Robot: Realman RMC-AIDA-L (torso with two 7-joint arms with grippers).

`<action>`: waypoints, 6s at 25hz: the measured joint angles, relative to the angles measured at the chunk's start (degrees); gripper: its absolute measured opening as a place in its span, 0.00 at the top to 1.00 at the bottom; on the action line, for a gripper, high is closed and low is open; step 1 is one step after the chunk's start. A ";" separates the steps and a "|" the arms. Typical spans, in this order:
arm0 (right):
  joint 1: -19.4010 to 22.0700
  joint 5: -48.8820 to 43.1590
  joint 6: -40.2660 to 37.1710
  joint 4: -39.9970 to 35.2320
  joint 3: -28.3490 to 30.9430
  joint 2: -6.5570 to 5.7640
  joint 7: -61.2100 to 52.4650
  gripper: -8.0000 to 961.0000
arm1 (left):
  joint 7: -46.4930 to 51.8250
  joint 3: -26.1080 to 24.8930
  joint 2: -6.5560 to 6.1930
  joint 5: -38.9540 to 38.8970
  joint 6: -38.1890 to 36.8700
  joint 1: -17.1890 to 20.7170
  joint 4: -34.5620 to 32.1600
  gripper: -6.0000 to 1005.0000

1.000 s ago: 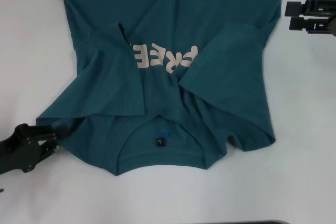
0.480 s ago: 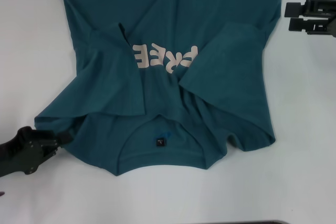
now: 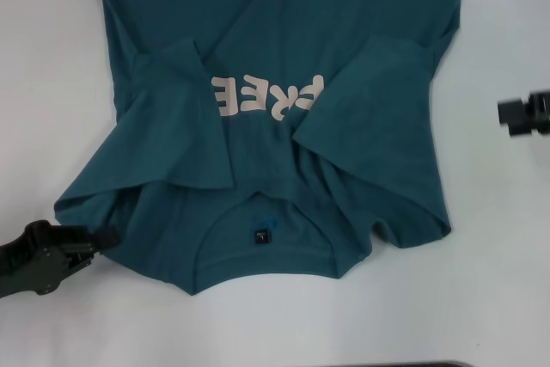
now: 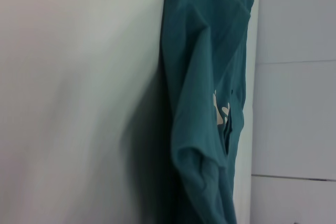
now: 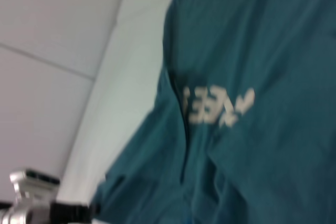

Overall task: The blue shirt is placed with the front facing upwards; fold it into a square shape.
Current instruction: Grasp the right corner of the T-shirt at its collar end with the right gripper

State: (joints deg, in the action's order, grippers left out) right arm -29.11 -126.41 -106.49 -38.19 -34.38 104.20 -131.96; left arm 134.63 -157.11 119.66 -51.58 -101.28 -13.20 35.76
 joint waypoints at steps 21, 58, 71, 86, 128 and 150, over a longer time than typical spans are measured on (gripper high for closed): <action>0.99 -12.25 -3.42 -0.40 -0.46 1.73 0.11 0.16 | 0.40 -0.41 0.22 -0.01 0.54 -1.56 0.02 0.99; 1.34 -15.01 0.93 0.25 -0.64 6.81 5.44 0.16 | 0.75 -0.48 0.31 -0.45 1.13 -1.73 -0.08 0.99; 0.56 -16.92 2.52 0.32 -1.92 7.29 0.79 0.16 | 0.88 -0.48 0.40 -0.44 1.29 -2.07 -0.18 0.99; -0.32 -17.56 5.61 1.20 -1.92 7.94 -3.47 0.16 | 0.90 -0.48 0.40 -0.44 1.82 -1.90 -0.36 0.99; -3.82 -17.94 9.90 2.62 -4.75 10.65 -7.75 0.16 | 0.98 -0.48 0.62 -0.18 2.32 -1.85 -0.43 0.98; -4.20 -7.47 11.70 2.60 -4.20 10.82 -2.46 0.16 | 0.99 -0.37 0.78 -0.52 2.32 -2.38 -0.43 0.98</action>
State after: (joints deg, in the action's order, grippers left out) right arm -33.31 -133.88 -94.79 -35.59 -38.58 115.02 -134.43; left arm 135.62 -157.48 120.44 -52.10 -98.96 -15.59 35.33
